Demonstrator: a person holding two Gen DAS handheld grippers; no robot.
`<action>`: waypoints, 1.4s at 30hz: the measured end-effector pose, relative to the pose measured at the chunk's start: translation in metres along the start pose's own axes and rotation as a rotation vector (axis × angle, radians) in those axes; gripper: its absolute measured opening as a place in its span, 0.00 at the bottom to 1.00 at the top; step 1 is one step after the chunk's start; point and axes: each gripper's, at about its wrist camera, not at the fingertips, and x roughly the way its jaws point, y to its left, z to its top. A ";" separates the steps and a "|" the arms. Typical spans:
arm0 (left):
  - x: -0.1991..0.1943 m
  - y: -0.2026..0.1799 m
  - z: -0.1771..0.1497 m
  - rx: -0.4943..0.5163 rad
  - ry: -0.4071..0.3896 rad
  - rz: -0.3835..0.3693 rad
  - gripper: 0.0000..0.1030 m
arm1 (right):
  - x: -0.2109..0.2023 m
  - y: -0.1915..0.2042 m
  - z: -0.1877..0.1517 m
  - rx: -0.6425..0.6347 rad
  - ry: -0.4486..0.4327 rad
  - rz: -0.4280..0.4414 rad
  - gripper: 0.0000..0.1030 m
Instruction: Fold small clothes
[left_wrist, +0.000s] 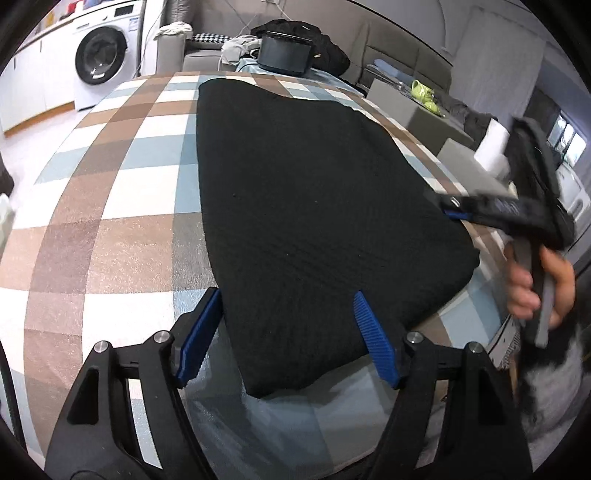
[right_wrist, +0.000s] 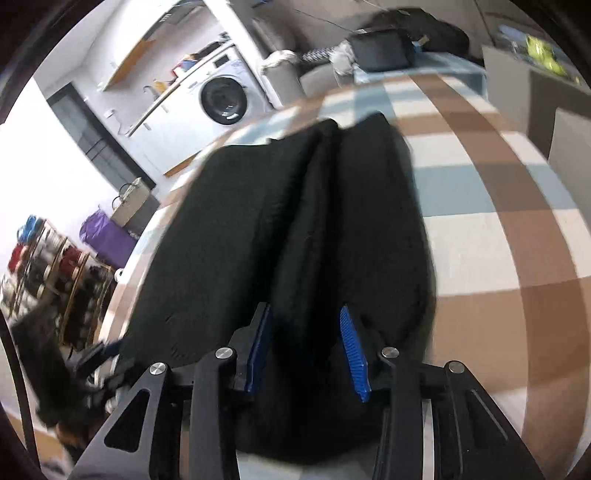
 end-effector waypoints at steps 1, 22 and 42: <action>-0.001 0.001 0.001 -0.004 0.000 -0.009 0.68 | 0.006 -0.005 0.006 0.023 -0.011 0.024 0.38; -0.013 0.033 0.049 -0.105 -0.106 0.012 0.68 | -0.011 -0.003 0.064 -0.063 -0.191 -0.031 0.04; 0.009 0.029 0.046 -0.101 -0.056 0.004 0.68 | -0.044 -0.038 -0.036 0.083 0.002 0.194 0.10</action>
